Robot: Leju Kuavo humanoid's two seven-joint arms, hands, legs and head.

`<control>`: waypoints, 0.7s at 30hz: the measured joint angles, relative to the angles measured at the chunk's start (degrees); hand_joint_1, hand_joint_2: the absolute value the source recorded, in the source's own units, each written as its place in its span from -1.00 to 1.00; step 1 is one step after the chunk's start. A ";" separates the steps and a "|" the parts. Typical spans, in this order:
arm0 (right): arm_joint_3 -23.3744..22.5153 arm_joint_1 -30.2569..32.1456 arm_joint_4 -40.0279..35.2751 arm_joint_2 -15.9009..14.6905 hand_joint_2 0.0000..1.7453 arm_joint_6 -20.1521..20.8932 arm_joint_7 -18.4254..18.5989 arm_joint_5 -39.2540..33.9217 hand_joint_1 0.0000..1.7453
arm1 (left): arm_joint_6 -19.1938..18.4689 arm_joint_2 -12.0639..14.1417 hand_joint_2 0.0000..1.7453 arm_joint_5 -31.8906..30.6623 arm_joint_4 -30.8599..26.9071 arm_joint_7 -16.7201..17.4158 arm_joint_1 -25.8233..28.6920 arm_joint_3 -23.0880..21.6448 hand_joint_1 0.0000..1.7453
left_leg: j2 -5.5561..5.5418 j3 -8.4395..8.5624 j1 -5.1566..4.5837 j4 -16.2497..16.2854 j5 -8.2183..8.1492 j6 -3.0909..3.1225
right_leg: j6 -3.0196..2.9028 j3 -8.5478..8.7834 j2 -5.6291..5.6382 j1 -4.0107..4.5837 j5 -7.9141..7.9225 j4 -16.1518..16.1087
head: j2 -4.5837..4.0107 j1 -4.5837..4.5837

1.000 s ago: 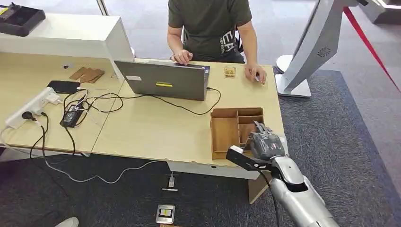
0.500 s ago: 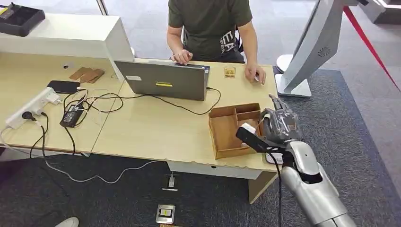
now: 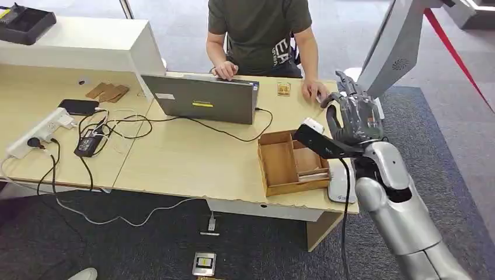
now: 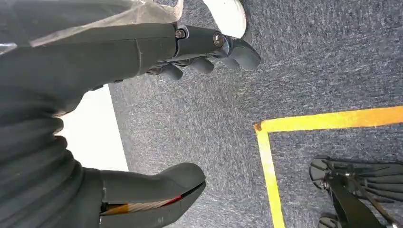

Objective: Pass the card to the sensor for recognition and then transmit it.

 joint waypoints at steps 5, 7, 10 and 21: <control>1.05 -2.87 2.80 0.74 1.00 -0.42 -2.47 -3.68 1.00 | 0.00 0.00 1.00 0.00 0.00 -0.20 0.00 -0.02 -1.00 | 0.00 -0.07 0.00 -0.01 0.00 0.00 | 0.00 -0.04 0.00 -0.01 0.00 0.02 | 0.00 0.00; 1.42 -5.61 6.53 1.55 1.00 -1.70 -4.30 -5.33 1.00 | 0.00 0.00 1.00 0.00 0.00 -0.37 -0.13 -0.04 -1.00 | 0.00 -0.06 0.00 0.00 0.00 0.00 | 0.00 -0.03 0.00 -0.01 0.00 0.02 | 0.00 0.04; 2.38 -10.05 12.56 3.06 1.00 -2.60 -6.17 -6.56 1.00 | 0.00 0.00 1.00 0.00 0.00 -0.70 -0.14 -0.13 -1.00 | -0.01 -0.05 0.00 0.00 0.02 -0.01 | -0.01 -0.03 0.00 0.00 0.01 0.03 | 0.00 0.02; 4.48 -17.23 28.74 7.28 1.00 -3.13 -8.17 -7.87 1.00 | 0.00 -0.07 1.00 0.00 0.04 -0.98 -0.05 -0.66 -1.00 | -0.04 -0.06 0.01 0.00 0.02 -0.01 | 0.00 -0.05 -0.01 0.00 0.00 0.02 | 0.00 0.02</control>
